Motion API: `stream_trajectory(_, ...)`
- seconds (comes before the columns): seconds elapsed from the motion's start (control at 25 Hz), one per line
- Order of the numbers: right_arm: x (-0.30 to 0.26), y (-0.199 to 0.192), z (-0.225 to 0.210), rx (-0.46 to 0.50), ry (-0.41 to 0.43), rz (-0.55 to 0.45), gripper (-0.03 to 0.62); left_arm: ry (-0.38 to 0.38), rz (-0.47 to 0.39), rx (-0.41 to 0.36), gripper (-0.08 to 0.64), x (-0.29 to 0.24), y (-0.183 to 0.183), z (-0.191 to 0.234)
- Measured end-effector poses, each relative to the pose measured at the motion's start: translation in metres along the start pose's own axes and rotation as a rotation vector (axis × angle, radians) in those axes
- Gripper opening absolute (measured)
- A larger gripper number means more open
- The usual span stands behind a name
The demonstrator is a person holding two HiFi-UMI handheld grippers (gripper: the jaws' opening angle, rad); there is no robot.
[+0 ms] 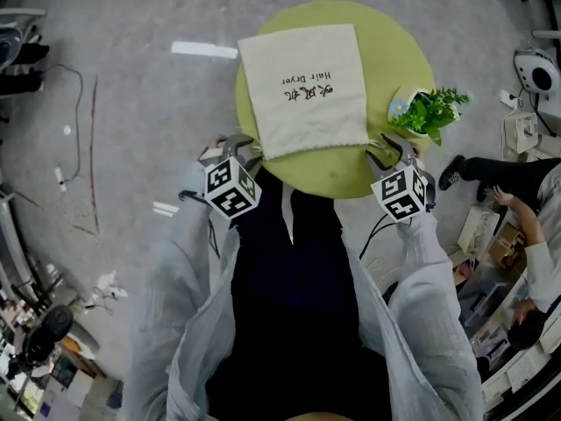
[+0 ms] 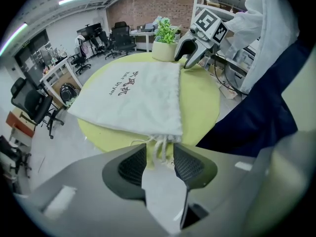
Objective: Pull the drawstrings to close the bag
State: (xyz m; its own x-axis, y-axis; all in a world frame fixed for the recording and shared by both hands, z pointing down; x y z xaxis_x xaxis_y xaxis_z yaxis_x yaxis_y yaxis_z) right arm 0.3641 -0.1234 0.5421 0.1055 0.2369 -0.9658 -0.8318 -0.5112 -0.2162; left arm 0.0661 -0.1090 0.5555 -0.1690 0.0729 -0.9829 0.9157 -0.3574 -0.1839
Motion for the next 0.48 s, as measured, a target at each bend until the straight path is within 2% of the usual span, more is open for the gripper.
stream_trajectory(0.08, -0.002, 0.003, 0.002, 0.022, -0.005, 0.016, 0.212, -0.002, 0.005, -0.016, 0.186, 0.000, 0.001, -0.001)
stream_trajectory(0.2, -0.007, 0.006, 0.004, 0.023, -0.016, 0.032, 0.176, -0.010, 0.014, -0.039, 0.179, -0.001, 0.002, -0.003)
stream_trajectory(0.36, -0.011, 0.008, 0.007, 0.001, -0.012, 0.052, 0.128, -0.032, 0.033, -0.076, 0.123, -0.004, 0.007, -0.009)
stream_trajectory(0.48, -0.012, 0.008, 0.014, -0.006, 0.014, 0.062, 0.044, -0.051, 0.031, -0.049, 0.098, -0.005, 0.006, -0.009)
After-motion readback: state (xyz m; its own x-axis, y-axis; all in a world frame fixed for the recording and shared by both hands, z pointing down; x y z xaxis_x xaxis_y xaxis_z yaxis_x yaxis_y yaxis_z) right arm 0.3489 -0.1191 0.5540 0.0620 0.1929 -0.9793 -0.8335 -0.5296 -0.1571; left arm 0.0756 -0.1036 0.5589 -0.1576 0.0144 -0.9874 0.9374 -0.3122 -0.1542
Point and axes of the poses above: the fingertips, and each gripper's own axes: x backward along the fingers, z to its left, y out of its top, the point moved 8 cm from there along x, backward along the fingers, and after that the axes turned 12 degrees about z, right-handed, at the moved point
